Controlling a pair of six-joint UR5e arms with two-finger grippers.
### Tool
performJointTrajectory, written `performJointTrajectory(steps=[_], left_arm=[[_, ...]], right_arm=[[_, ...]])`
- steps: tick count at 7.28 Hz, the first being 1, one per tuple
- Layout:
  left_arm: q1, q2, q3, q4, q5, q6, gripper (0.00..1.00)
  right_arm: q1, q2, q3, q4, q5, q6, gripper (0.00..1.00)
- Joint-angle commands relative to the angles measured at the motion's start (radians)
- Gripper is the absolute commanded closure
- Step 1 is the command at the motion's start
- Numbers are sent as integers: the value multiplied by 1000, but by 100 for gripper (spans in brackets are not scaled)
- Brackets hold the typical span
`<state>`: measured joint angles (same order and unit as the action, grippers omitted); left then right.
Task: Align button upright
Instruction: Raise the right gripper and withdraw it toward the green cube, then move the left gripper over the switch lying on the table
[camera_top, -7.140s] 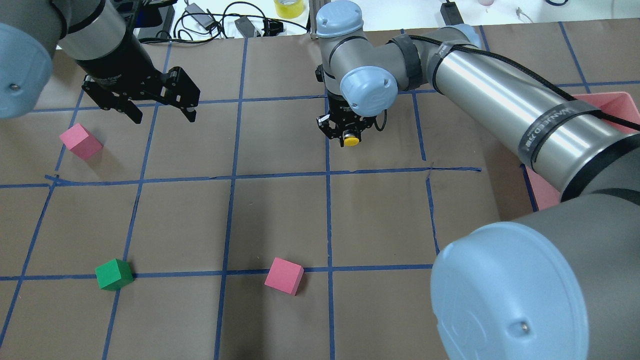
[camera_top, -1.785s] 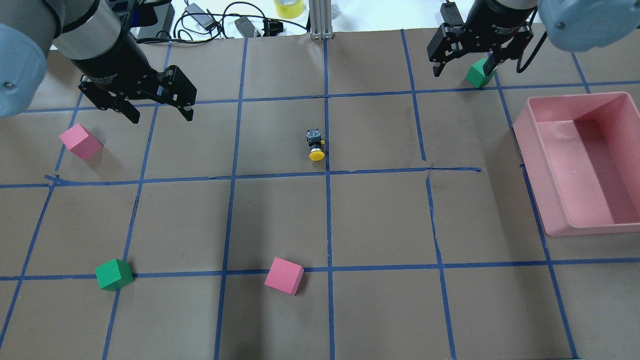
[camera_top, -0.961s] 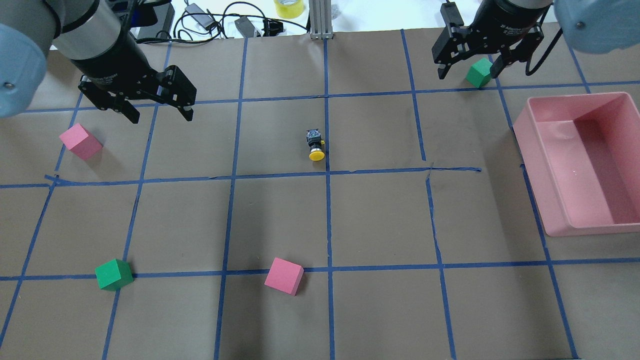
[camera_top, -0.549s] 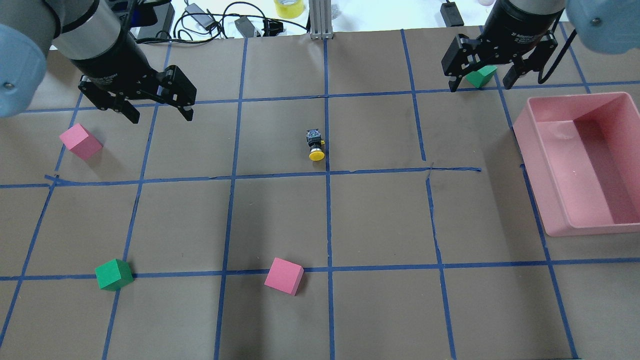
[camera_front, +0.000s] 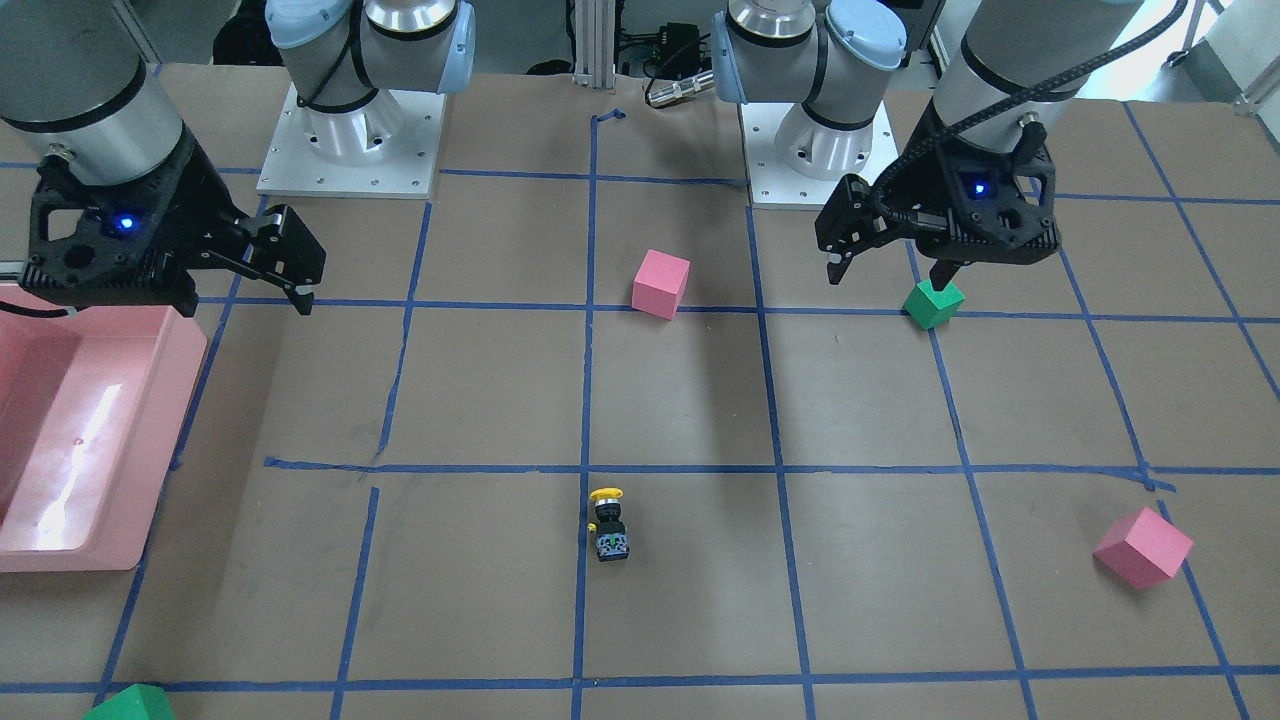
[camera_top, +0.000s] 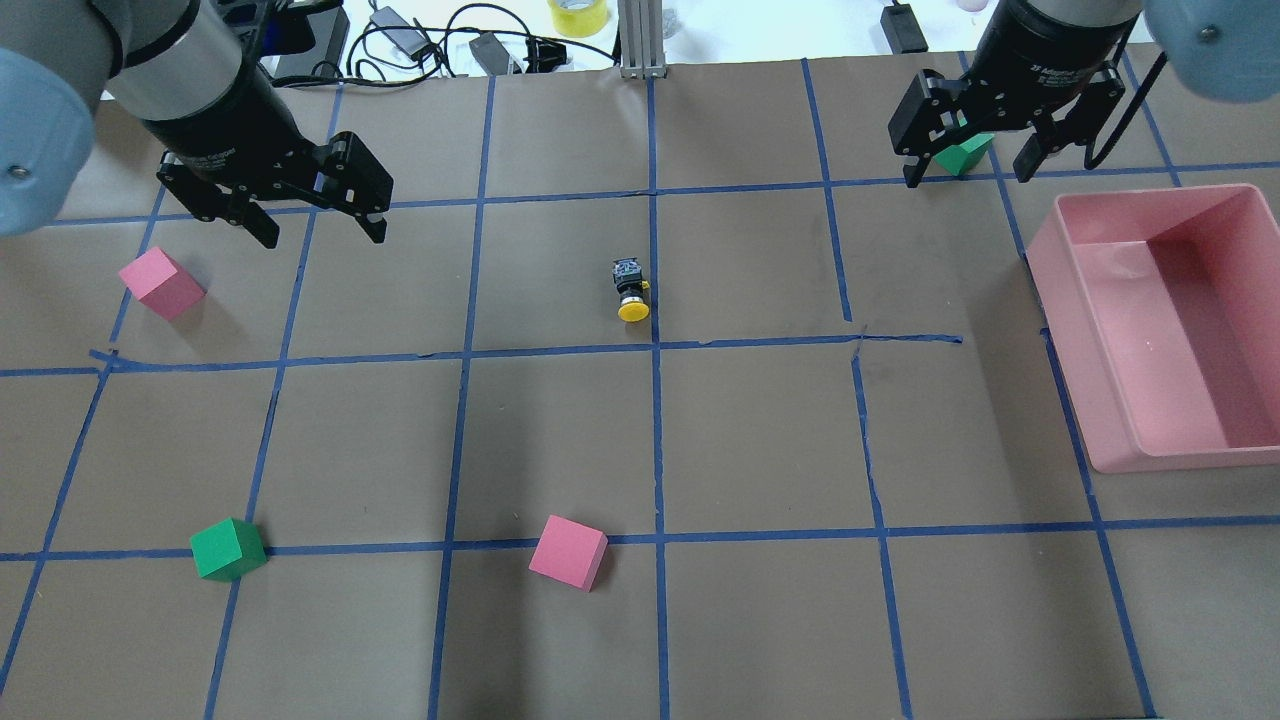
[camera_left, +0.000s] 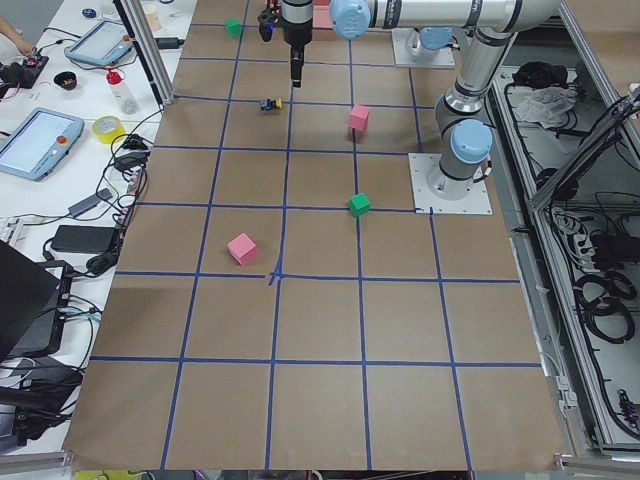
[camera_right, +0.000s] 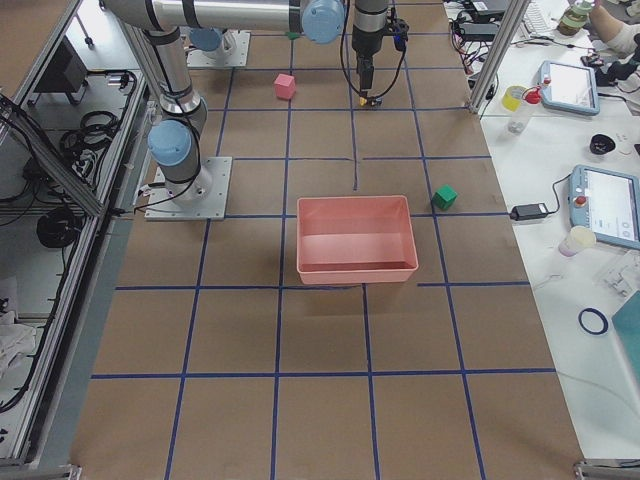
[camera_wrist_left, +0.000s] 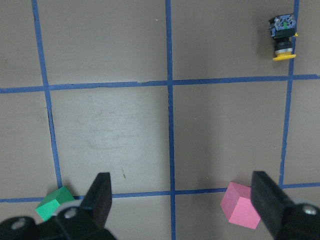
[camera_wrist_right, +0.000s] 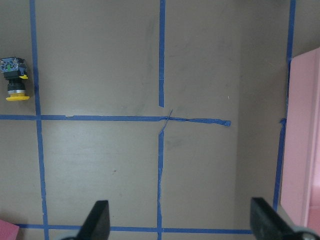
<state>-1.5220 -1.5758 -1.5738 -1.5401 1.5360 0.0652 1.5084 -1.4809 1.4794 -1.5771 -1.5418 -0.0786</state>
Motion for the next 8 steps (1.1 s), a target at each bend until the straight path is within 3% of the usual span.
performJointTrajectory(steps=[1, 5, 8], left_arm=[[-1, -18, 6, 2, 0, -11, 0], [-47, -119, 11, 95, -4, -61, 0], [-177, -265, 12, 305, -4, -276, 0]], right_arm=[[4, -13, 4, 11, 2, 10, 0], [6, -15, 7, 12, 0, 10, 0], [6, -15, 7, 11, -7, 11, 0]])
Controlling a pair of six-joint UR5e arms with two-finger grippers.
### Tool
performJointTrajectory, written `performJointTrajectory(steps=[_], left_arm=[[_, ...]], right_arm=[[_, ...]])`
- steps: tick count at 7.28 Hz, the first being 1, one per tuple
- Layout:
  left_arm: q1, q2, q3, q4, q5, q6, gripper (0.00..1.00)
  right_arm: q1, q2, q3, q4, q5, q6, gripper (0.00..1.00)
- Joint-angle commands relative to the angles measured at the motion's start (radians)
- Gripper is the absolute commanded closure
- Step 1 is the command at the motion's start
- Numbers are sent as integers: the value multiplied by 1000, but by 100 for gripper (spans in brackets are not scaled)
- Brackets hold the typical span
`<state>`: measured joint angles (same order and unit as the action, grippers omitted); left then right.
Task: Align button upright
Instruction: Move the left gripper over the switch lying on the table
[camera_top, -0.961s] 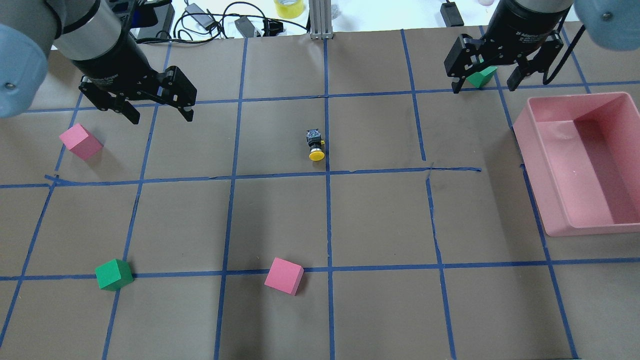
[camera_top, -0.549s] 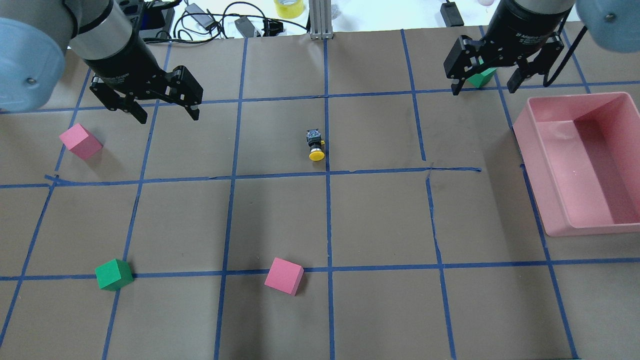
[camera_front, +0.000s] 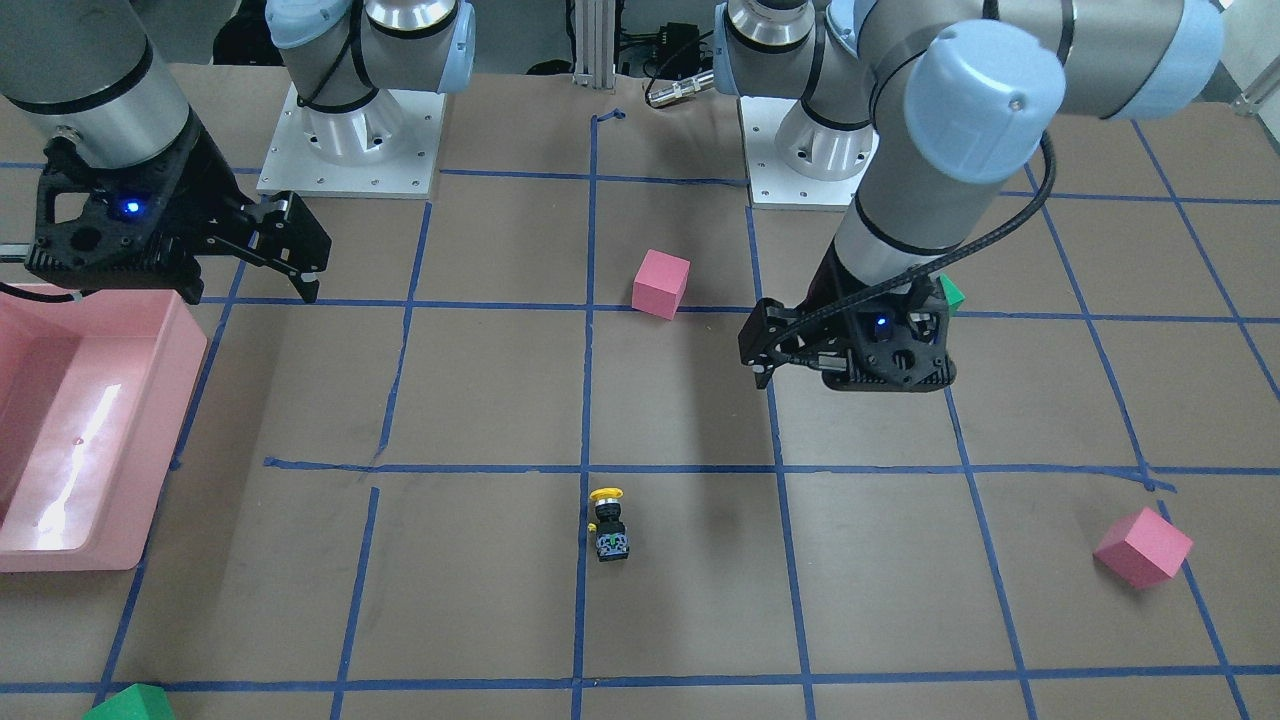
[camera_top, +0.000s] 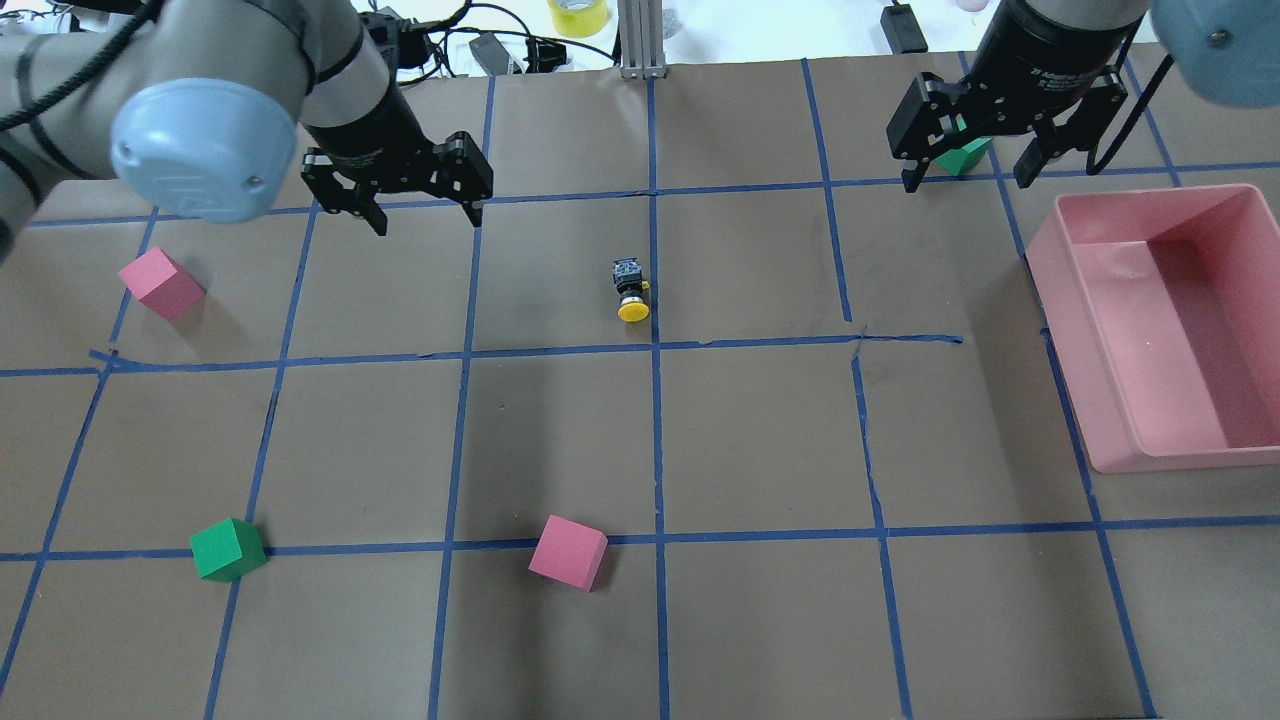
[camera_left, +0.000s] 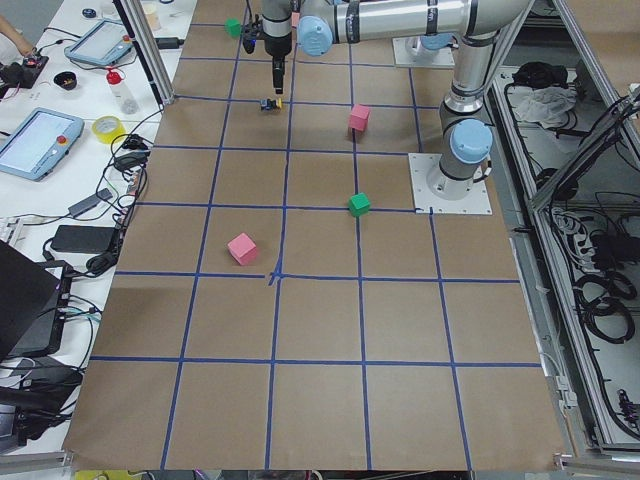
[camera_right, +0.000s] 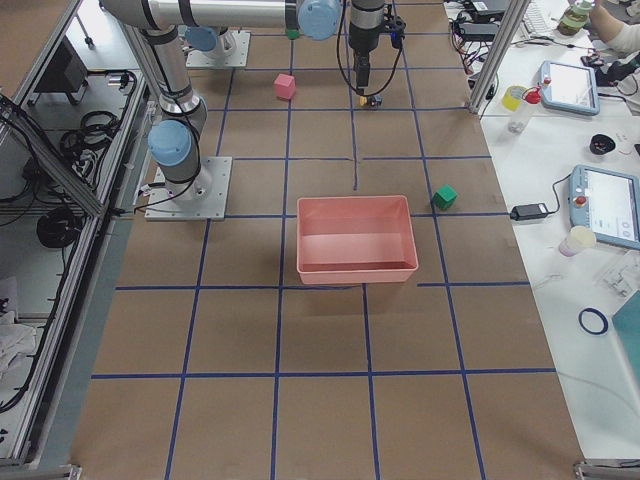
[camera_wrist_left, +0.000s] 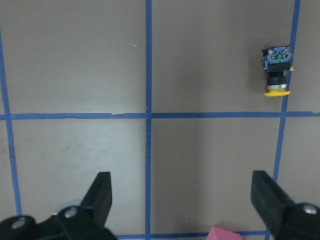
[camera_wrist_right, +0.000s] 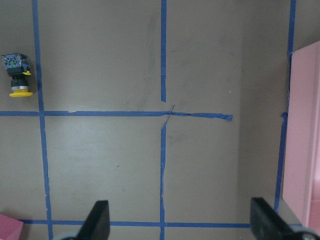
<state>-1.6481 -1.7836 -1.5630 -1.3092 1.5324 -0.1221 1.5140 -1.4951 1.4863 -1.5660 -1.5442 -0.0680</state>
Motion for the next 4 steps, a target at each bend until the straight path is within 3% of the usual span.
performJointTrajectory(steps=[1, 4], left_arm=[[-112, -88, 1, 97, 2, -187, 0], [-228, -177, -5, 140, 9, -415, 0]], right_arm=[[0, -1, 0, 1, -8, 1, 0], [2, -2, 0, 1, -11, -1, 0]])
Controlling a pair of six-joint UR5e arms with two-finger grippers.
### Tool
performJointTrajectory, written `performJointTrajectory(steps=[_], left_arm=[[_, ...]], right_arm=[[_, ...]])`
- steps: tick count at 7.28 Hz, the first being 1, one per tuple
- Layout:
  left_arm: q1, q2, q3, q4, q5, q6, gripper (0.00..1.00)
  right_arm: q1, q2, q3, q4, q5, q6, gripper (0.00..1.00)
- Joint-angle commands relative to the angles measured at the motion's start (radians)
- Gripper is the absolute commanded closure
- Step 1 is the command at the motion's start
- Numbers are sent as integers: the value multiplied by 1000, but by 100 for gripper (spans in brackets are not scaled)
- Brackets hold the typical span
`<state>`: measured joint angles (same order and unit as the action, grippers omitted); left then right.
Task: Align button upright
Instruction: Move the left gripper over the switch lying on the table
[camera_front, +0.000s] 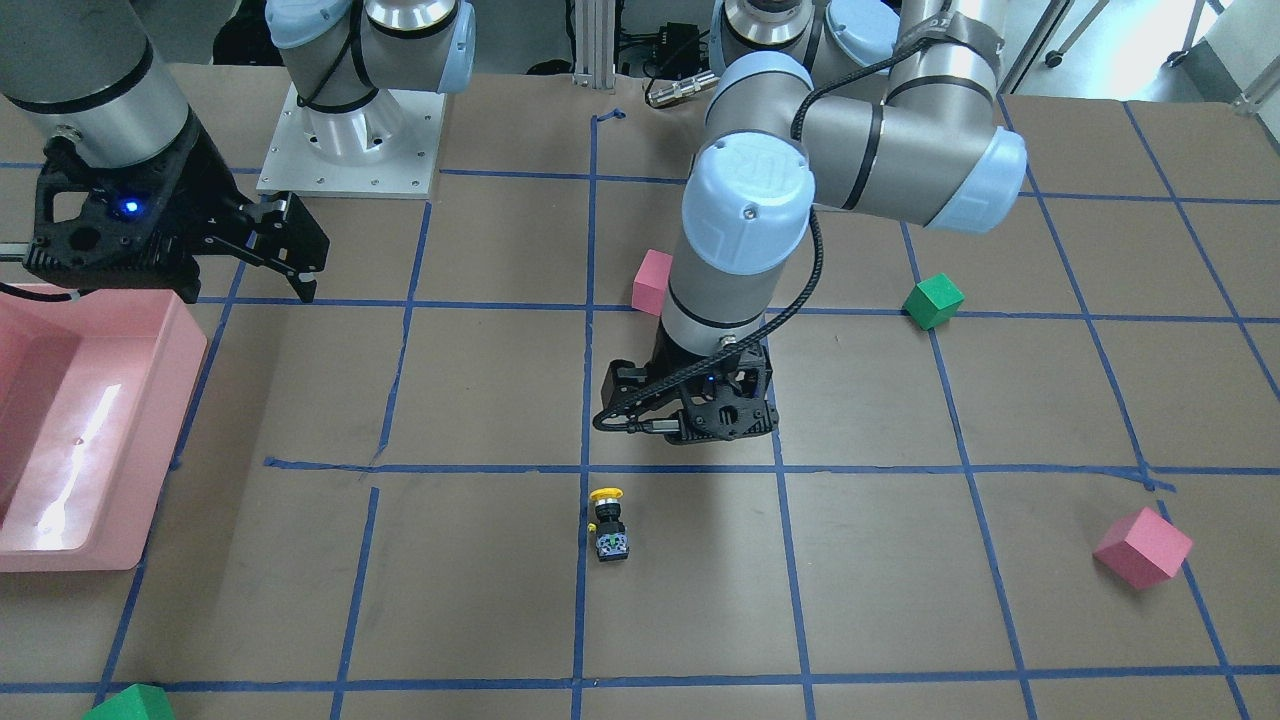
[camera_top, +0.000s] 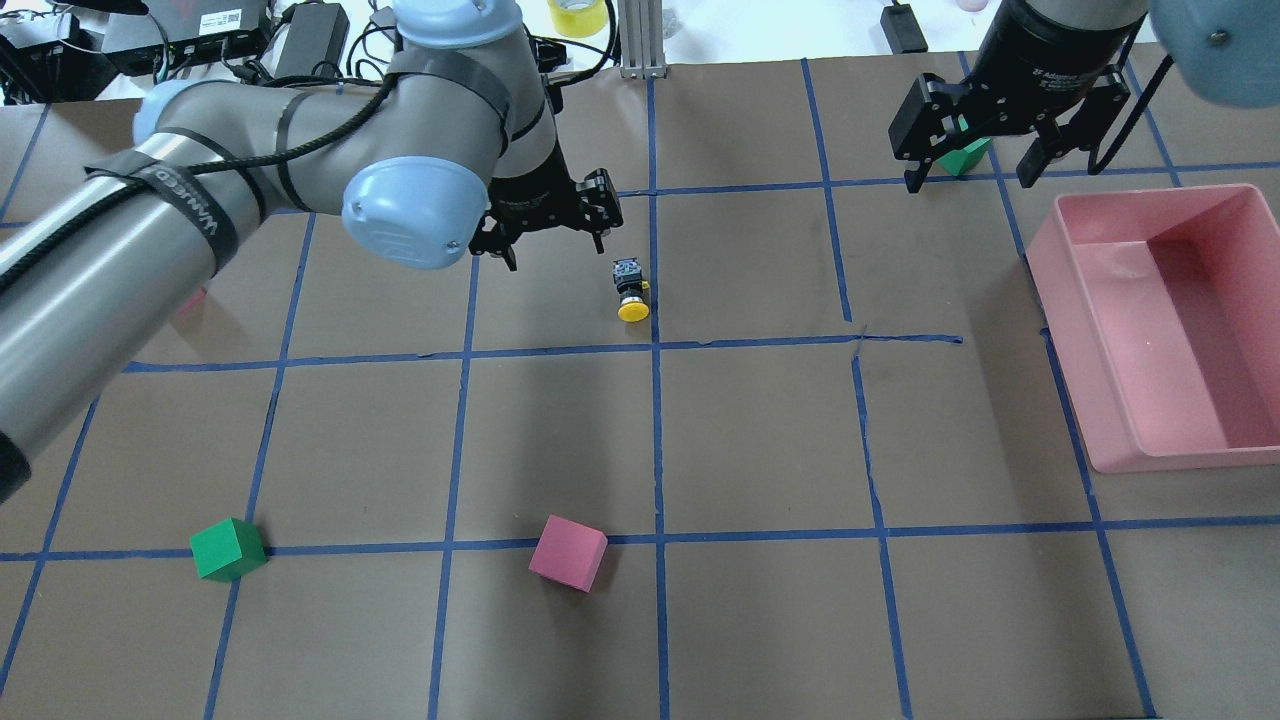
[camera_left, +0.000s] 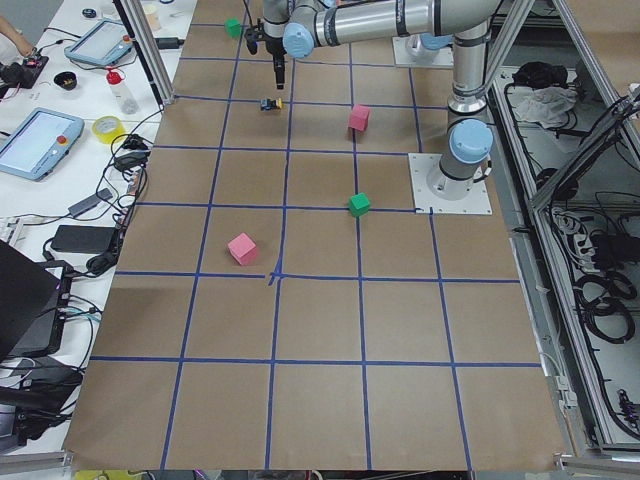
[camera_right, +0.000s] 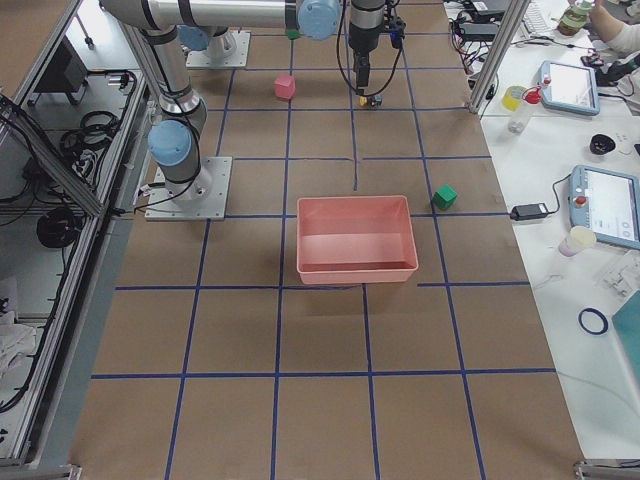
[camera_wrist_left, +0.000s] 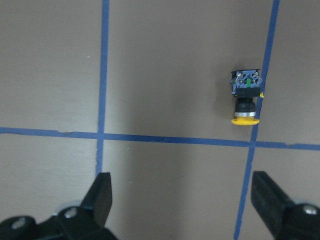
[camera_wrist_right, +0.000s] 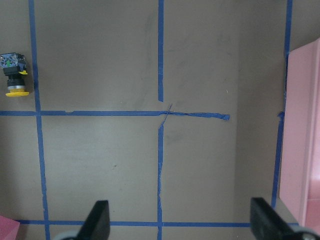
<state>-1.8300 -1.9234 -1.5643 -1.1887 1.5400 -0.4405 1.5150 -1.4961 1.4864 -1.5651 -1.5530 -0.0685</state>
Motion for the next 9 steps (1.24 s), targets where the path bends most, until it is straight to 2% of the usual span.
performJointTrajectory(steps=[1, 4, 7, 9], left_arm=[[-78, -73, -6, 46, 5, -122, 0], [-87, -172, -43, 234, 5, -136, 0], [-87, -258, -25, 319, 9, -130, 0], [-87, -267, -20, 319, 9, -124, 0]], right_arm=[[1, -1, 0, -1, -2, -1, 0], [1, 2, 2, -9, 5, -14, 0], [-1, 2, 2, -12, -2, -11, 0], [-1, 0, 2, -12, -4, -8, 0]])
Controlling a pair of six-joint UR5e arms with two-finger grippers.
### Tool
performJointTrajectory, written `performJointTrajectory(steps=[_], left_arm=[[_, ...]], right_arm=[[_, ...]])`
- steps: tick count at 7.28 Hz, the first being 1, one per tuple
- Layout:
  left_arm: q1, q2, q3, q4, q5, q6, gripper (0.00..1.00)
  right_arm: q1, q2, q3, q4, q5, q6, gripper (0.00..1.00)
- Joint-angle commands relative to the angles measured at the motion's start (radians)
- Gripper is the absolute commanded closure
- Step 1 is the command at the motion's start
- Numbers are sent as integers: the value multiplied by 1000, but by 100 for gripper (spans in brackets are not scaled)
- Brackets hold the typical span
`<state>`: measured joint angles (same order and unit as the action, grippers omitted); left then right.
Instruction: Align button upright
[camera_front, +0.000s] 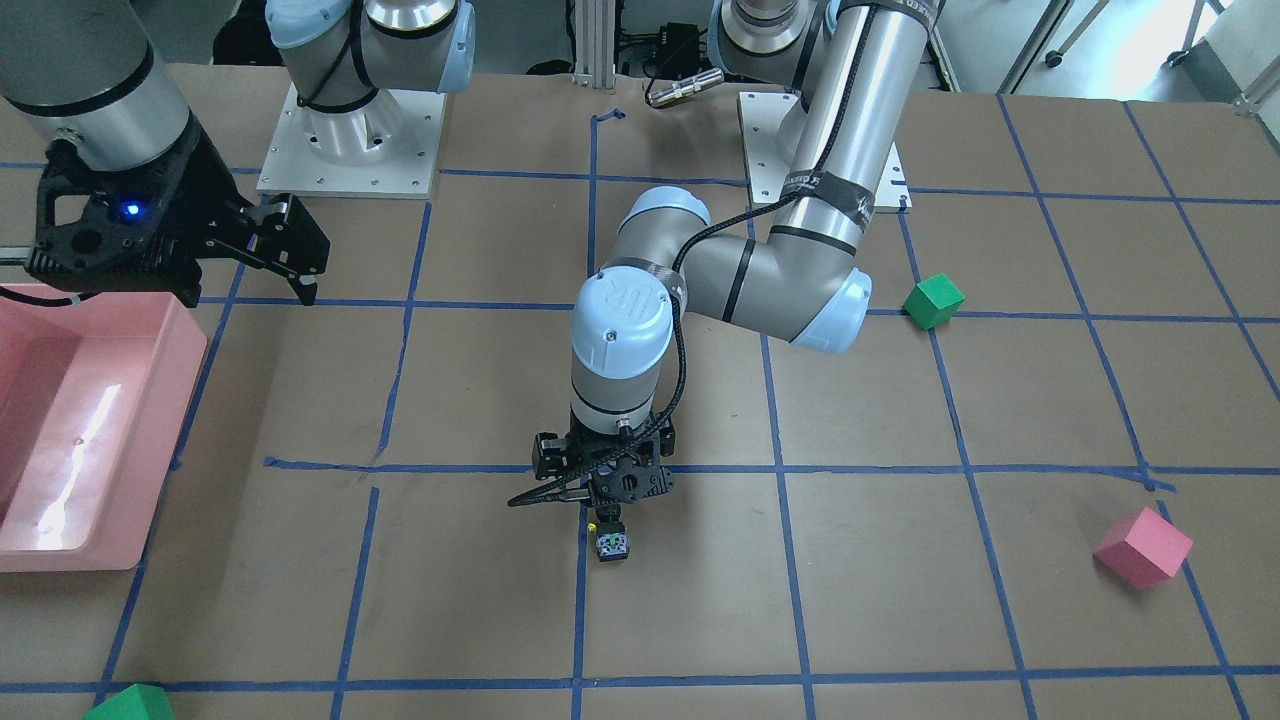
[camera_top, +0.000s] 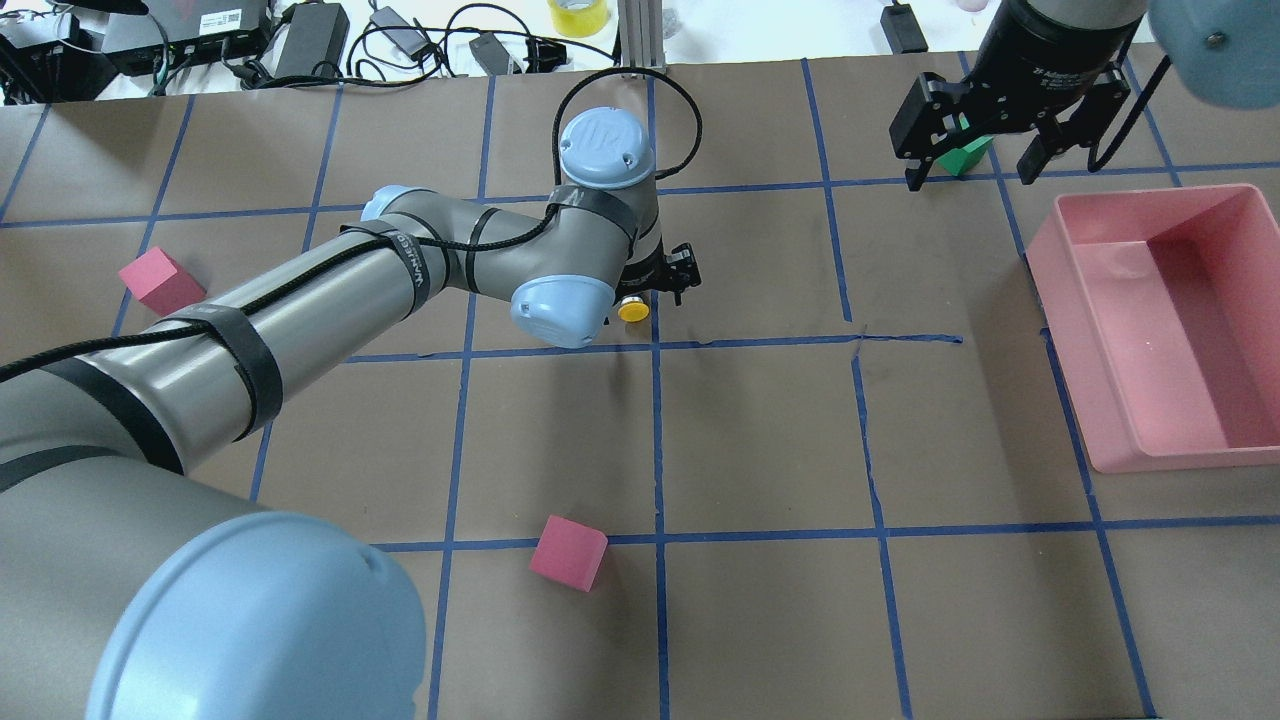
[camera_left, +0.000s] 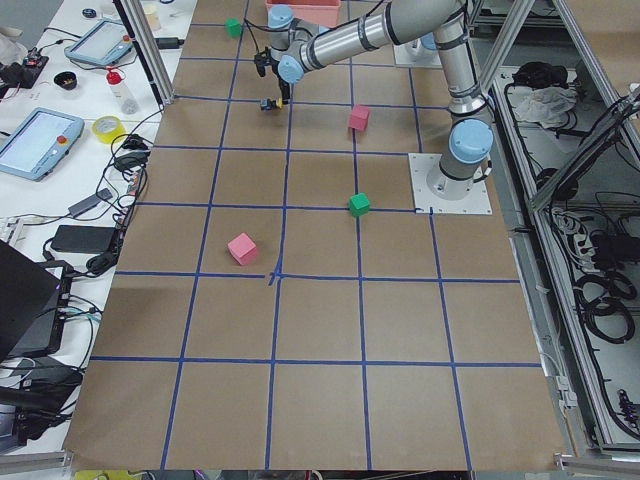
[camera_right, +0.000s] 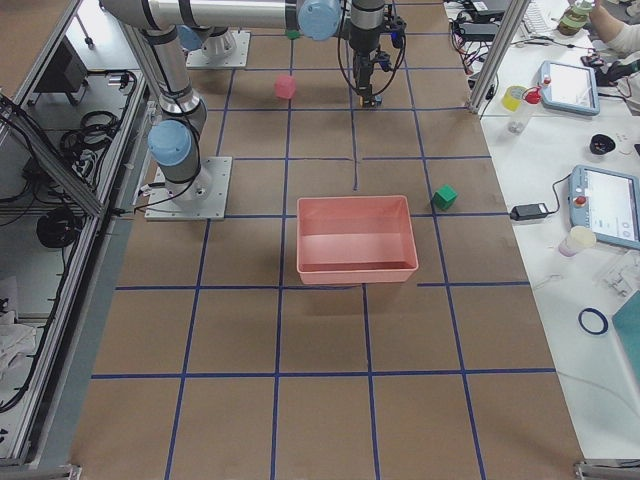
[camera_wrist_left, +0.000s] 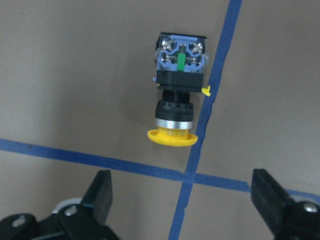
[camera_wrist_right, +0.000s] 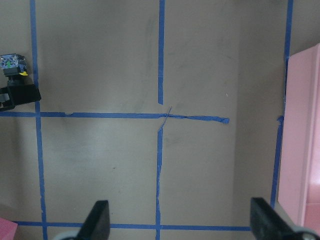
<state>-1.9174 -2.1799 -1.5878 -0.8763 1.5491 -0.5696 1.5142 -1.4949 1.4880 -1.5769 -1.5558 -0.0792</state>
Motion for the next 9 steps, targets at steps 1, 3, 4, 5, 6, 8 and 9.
performJointTrajectory(steps=[1, 3, 4, 5, 6, 8, 9], left_arm=[[0, -14, 5, 8, 0, 5, 1], [0, -14, 2, 6, 0, 5, 3], [-2, 0, -9, 23, 0, 7, 3], [-8, 30, -49, 86, 2, 32, 3], [-15, 67, -155, 227, 6, 52, 3], [-23, 118, -327, 492, 34, 97, 0], [-29, 120, -346, 585, 63, 111, 0]], right_arm=[[0, -1, 0, 0, -1, 4, 0], [0, -1, 0, 0, -3, 7, 0], [0, -1, 0, 0, -1, 7, 0], [0, -1, 0, -2, -3, 9, 0], [0, -1, 0, -2, -3, 9, 0], [0, -1, 0, -2, -3, 9, 0], [0, -1, 0, -2, -3, 10, 0]])
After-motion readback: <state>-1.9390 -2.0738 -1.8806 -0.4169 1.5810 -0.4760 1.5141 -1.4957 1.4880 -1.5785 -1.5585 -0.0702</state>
